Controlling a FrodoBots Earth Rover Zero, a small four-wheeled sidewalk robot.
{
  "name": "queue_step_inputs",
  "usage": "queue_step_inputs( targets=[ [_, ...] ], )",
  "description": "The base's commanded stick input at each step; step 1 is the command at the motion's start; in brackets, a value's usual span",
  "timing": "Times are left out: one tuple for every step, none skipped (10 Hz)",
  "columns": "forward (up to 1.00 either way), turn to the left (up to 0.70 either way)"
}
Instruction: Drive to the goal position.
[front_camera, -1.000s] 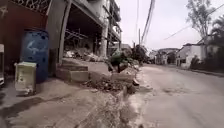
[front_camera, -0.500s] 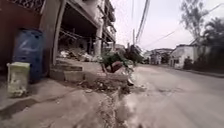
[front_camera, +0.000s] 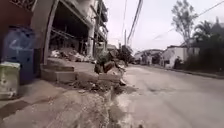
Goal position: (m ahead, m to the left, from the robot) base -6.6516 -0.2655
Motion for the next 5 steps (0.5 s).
queue_step_inputs(
  targets=[
    [0.00,-0.70],
    [0.00,-0.70],
    [0.04,-0.66],
    [0.58,-0.12],
    [0.70,0.00]
  ],
)
